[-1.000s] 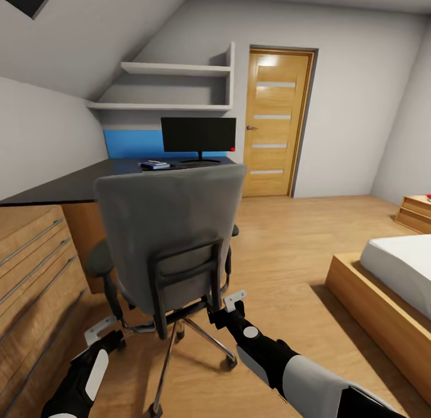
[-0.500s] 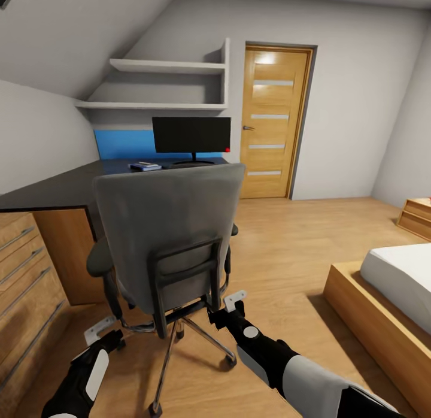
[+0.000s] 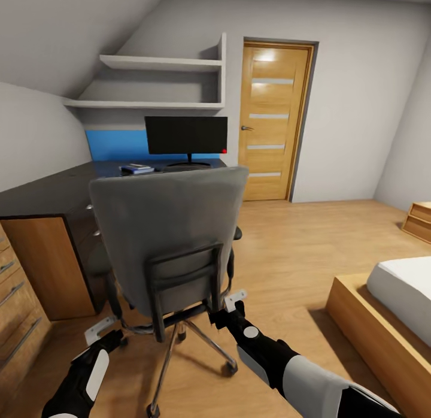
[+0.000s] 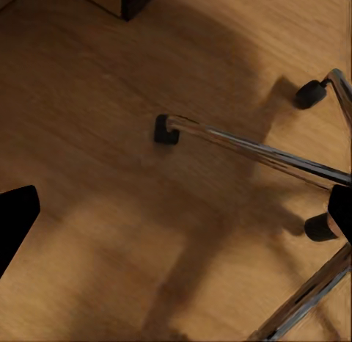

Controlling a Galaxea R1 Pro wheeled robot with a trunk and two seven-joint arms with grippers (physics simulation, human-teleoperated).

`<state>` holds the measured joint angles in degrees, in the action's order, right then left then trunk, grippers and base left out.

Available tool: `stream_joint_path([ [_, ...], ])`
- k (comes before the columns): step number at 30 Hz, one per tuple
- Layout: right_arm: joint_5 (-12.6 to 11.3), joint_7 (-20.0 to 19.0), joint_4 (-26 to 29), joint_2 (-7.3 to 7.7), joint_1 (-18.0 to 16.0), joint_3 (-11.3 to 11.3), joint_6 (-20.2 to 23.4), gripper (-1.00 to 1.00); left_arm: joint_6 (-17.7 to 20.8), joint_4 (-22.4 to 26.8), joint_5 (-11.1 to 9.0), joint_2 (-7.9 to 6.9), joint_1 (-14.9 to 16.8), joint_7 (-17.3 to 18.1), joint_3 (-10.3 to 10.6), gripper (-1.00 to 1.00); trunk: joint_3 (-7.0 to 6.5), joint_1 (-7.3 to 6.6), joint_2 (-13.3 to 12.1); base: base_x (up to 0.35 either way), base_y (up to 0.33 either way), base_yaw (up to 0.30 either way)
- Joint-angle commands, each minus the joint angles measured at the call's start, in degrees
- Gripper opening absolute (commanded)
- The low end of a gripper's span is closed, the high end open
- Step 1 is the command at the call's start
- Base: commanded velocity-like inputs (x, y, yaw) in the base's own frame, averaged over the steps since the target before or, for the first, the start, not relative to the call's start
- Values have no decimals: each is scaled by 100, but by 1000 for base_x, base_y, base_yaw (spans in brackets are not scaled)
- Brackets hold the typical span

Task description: In the bedroom, organize the workspace by keeping the computer under the desk, ensuring the monitor is on the desk, placing the keyboard on the desk next to the monitor, placing the mouse on the desk next to the keyboard, moving the folder from the swivel chair onto the desk next to the mouse, stacking the notebook on top of the folder with the pen on top of the notebook, and positioning the swivel chair next to the desk.

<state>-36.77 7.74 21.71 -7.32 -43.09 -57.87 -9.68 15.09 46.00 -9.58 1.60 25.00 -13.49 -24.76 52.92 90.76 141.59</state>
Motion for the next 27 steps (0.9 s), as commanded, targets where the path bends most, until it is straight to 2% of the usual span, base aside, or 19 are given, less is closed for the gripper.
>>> stream_joint_path([
  [1,-50,34,0,2,-7,-49,-25,100,12,14,-114,7,5,4,4,100,5,2,2,325,-6,0],
  [17,-50,34,0,2,-7,-45,-25,100,22,14,-114,7,5,4,41,100,5,2,2,320,-6,0],
  [27,-50,35,0,2,-8,-40,-25,100,31,14,-114,11,5,-2,41,100,5,2,2,176,-60,0],
])
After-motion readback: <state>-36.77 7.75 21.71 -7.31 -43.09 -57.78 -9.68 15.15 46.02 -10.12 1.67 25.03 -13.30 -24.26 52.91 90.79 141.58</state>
